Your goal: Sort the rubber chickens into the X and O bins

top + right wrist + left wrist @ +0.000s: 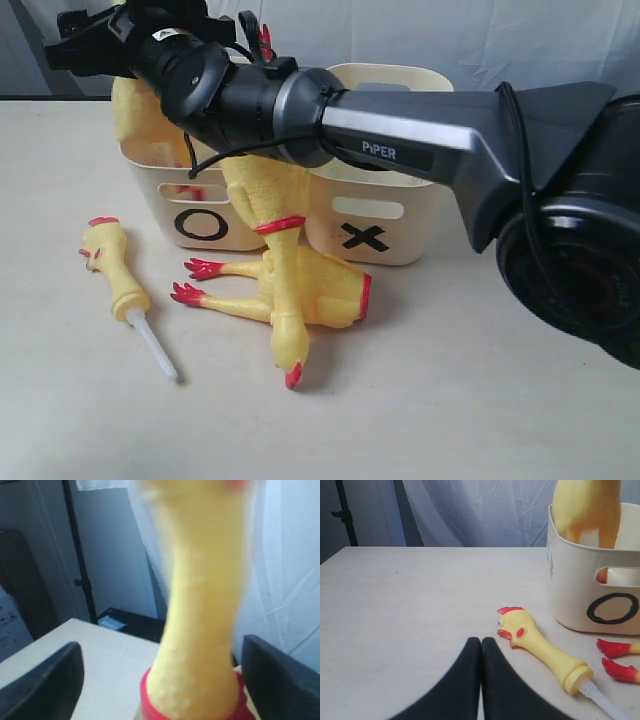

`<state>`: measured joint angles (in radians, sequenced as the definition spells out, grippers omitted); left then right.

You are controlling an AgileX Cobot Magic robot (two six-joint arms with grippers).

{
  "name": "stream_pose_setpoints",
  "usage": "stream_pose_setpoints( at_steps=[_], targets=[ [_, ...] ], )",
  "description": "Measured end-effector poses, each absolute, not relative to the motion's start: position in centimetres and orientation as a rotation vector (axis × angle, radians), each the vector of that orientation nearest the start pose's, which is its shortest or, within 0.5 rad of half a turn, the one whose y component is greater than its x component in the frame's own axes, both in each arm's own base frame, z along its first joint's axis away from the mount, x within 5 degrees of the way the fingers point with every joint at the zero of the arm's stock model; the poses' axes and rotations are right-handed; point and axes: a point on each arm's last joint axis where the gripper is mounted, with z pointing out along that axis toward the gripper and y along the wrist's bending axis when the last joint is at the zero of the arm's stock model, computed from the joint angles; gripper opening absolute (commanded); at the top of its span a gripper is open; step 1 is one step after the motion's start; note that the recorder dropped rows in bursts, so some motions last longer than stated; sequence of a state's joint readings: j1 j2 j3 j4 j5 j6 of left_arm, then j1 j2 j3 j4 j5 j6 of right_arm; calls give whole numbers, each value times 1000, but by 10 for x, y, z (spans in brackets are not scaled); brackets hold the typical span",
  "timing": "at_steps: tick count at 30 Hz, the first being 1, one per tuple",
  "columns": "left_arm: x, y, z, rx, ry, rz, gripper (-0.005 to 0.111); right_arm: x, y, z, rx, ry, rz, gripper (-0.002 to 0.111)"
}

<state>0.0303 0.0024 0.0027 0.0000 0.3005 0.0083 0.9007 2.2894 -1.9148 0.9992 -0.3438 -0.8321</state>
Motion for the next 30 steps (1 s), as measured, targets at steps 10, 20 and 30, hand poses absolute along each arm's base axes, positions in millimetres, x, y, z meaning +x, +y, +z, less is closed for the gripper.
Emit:
stream_pose_setpoints(
  at_steps=[10, 20, 30],
  targets=[
    [55, 2, 185, -20, 1789, 28, 0, 351, 407, 294, -512, 1559, 522, 66],
    [55, 2, 185, -20, 1789, 28, 0, 347, 376, 329, -592, 1601, 144, 66],
    [55, 2, 185, -20, 1789, 28, 0, 333, 375, 310, -673, 1668, -89, 66]
  ],
)
